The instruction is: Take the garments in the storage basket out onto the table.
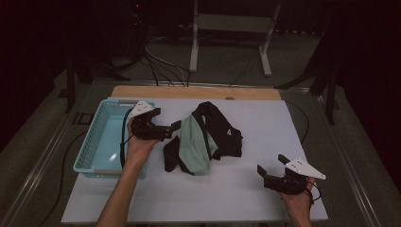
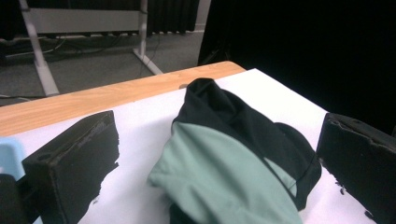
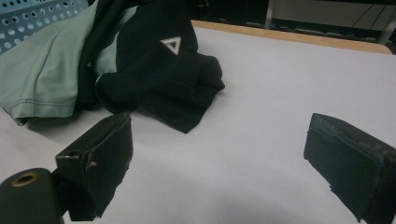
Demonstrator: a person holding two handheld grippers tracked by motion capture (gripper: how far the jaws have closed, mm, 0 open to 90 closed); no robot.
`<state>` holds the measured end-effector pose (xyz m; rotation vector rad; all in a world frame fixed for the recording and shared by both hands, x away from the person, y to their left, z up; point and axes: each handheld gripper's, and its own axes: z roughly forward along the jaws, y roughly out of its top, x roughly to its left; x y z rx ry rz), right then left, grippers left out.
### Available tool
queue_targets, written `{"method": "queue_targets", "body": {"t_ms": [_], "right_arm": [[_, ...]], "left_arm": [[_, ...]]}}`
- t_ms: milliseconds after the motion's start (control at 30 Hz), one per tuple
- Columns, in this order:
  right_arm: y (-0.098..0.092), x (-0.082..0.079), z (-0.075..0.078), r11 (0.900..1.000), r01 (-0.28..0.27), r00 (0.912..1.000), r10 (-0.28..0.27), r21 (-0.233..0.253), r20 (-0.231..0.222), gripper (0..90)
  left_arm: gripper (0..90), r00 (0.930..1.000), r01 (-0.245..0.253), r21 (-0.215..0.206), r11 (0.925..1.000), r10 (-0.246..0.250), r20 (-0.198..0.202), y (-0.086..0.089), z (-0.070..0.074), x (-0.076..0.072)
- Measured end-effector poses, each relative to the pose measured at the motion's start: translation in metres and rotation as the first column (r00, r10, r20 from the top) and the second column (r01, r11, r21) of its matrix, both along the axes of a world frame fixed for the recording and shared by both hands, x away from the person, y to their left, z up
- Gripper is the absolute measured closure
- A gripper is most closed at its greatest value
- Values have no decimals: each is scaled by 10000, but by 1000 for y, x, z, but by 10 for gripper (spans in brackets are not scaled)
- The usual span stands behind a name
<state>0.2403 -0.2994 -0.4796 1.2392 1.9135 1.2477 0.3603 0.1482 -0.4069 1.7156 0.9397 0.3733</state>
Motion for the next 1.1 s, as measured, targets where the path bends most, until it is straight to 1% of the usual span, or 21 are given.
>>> {"method": "queue_targets", "body": {"t_ms": [33, 67, 100, 167, 233, 300, 367, 533, 567, 767, 800, 867, 1100], "right_arm": [[0, 0, 0, 10000, 4, 10000, -4, 25, 15, 80], [0, 0, 0, 10000, 4, 10000, -4, 25, 15, 80], [0, 0, 0, 10000, -6, 10000, 6, 22, 21, 80], [0, 0, 0, 10000, -18, 10000, 18, 21, 27, 80], [0, 0, 0, 10000, -28, 10000, 27, 38, 34, 80], [0, 0, 0, 10000, -37, 10000, 37, 52, 33, 80], [0, 0, 0, 10000, -31, 10000, 30, 55, 44, 80], [0, -1, 1, 10000, -17, 10000, 17, 97, 78, 80], [0, -1, 1, 9999, -20, 10000, 19, 100, 86, 80], [0, -1, 1, 9999, -32, 9999, 31, 112, 126, 80], [0, -1, 1, 9999, -34, 9999, 32, 146, 156, 80], [0, -2, 2, 9999, -37, 9999, 34, 155, 167, 80], [-1, -2, 2, 9998, -46, 9998, 42, 198, 197, 80]], "left_arm": [[1, 10000, -82, 71, 9999, 82, 56, 7, -2, -5], [0, 10000, -82, 71, 9999, 82, 56, 7, -2, -5], [1, 9997, -191, 41, 9998, 190, 142, 13, -4, -11], [0, 9994, -264, 41, 9996, 263, 229, 19, -7, -18], [1, 9992, -280, 164, 9995, 275, 300, 24, -11, -24], [1, 9988, -399, 209, 9990, 393, 291, 30, -14, -30], [0, 9985, -465, 192, 9987, 460, 288, 36, -17, -34], [1, 9970, -665, 345, 9972, 651, 408, 47, -22, -45], [1, 9966, -700, 318, 9970, 685, 448, 49, -23, -48], [1, 9937, -968, 201, 9951, 955, 581, 59, -26, -55], [1, 9924, -1075, 159, 9941, 1063, 613, 62, -27, -56], [1, 9909, -1182, 190, 9928, 1167, 674, 64, -28, -58], [1, 9885, -1323, 171, 9911, 1307, 763, 69, -30, -63]]}}
